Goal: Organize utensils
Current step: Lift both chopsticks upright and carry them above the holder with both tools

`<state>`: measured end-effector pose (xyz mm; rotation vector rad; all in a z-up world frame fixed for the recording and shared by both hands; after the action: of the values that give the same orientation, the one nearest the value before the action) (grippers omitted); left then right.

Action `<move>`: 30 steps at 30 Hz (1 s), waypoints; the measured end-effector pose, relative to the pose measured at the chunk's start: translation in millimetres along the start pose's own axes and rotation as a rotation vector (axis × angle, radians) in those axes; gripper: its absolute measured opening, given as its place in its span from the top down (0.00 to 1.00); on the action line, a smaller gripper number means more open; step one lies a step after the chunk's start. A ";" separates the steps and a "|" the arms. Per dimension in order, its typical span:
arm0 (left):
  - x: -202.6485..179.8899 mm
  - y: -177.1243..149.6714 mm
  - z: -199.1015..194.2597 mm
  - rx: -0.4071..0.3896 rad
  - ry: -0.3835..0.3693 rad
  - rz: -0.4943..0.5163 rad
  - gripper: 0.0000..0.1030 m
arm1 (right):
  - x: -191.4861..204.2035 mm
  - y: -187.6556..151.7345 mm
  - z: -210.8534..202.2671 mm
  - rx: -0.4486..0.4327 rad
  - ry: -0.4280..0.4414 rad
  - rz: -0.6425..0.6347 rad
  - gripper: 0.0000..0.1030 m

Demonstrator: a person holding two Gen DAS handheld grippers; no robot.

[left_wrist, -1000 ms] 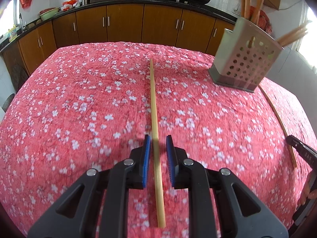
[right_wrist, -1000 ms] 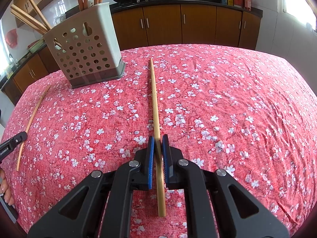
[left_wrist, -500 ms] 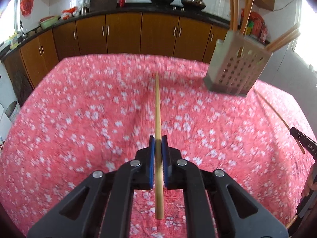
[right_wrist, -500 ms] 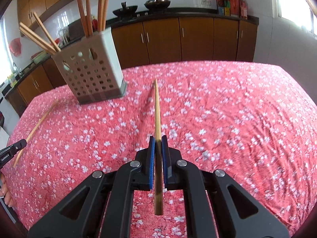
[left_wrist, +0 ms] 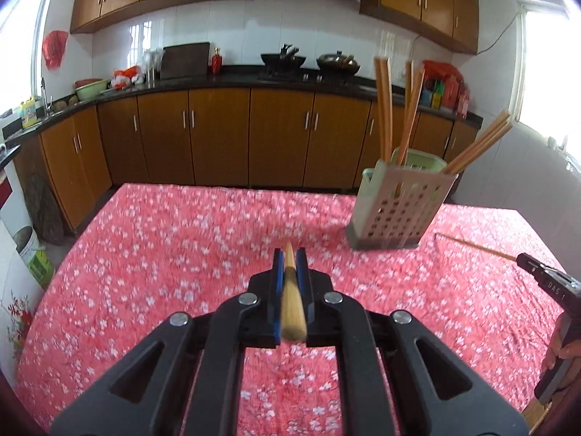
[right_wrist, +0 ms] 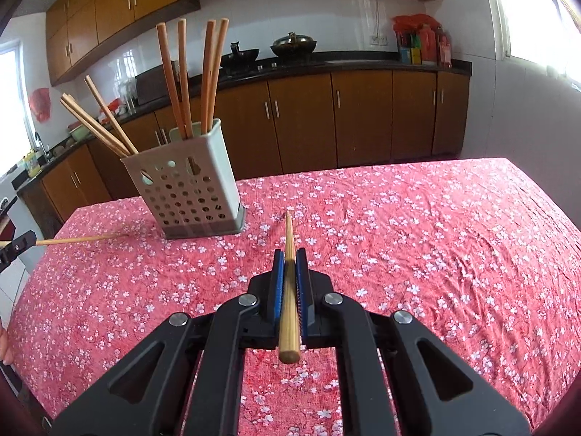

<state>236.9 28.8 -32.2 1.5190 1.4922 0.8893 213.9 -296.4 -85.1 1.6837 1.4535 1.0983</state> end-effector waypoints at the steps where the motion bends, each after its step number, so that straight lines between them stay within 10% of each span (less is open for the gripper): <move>1: -0.5 3.5 -0.9 -0.007 -0.001 0.000 0.92 | -0.1 2.9 -1.8 -0.012 0.000 0.003 0.93; 19: -28.7 79.3 -27.8 -0.143 -0.109 -0.020 0.92 | 38.9 90.2 -43.6 -0.212 0.115 -0.004 0.93; 30: -86.4 178.0 -52.2 -0.357 -0.217 -0.060 0.93 | 91.9 182.6 -89.0 -0.456 0.232 -0.042 0.93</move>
<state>261.1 -48.8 155.6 1.2567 1.1470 0.8722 217.6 -242.2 131.1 1.2330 1.2430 1.5079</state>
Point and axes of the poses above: each gripper's, at about its wrist camera, not at the fingertips, and z roughly the way its jaws point, x to its left, y to its top, the point moved 9 cm from there along z, roughly the way its jaws point, and after that the axes turned 8 degrees about -x, right-handed, at the moved point
